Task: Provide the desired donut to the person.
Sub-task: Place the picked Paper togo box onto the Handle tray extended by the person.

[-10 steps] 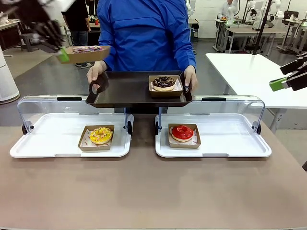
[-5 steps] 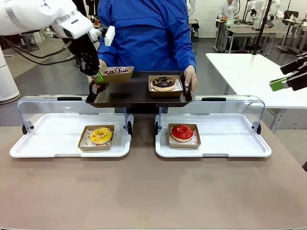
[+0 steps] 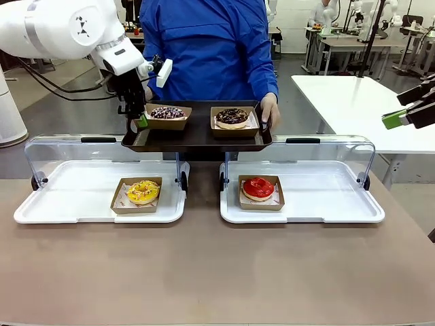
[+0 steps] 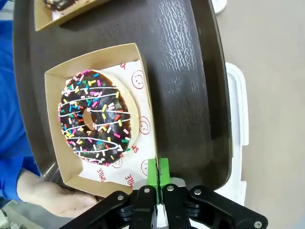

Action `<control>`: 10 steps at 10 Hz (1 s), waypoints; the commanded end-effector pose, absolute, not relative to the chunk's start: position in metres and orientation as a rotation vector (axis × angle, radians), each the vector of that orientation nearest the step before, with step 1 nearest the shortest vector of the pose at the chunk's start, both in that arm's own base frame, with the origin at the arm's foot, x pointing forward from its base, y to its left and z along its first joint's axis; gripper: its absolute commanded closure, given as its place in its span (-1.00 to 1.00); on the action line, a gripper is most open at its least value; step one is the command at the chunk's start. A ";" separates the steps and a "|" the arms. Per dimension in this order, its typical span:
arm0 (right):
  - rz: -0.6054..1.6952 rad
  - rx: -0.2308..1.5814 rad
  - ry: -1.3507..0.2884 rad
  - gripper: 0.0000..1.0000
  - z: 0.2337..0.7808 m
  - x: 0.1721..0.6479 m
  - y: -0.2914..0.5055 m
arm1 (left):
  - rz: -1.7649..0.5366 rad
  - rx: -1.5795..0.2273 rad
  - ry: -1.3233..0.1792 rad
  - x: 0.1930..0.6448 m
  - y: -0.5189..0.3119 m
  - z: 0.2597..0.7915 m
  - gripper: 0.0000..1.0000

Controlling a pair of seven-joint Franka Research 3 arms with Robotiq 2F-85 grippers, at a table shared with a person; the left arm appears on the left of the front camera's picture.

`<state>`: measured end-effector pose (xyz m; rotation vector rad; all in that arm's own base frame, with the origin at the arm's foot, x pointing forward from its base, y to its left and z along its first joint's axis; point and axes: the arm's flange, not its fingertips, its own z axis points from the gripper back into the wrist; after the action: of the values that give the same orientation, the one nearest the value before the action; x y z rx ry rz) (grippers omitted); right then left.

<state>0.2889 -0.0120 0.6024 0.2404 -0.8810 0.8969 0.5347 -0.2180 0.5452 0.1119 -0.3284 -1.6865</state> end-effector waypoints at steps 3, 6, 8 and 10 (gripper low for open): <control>0.883 0.230 -0.870 -1.00 0.600 0.289 -0.010 | -1.742 0.119 -0.319 0.535 -0.223 0.548 0.97; 0.883 0.230 -0.870 -1.00 0.600 0.289 -0.010 | -1.730 0.084 -0.333 0.535 -0.221 0.553 -0.20; 0.883 0.230 -0.870 -1.00 0.600 0.289 -0.010 | -1.729 0.080 -0.336 0.536 -0.220 0.555 -0.42; 0.883 0.230 -0.870 -1.00 0.600 0.289 -0.010 | -1.710 0.039 -0.347 0.538 -0.218 0.560 -1.00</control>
<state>0.2889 -0.0120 0.6024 0.2404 -0.8810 0.8969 0.5362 -0.2226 0.5533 0.0870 -0.3406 -1.7005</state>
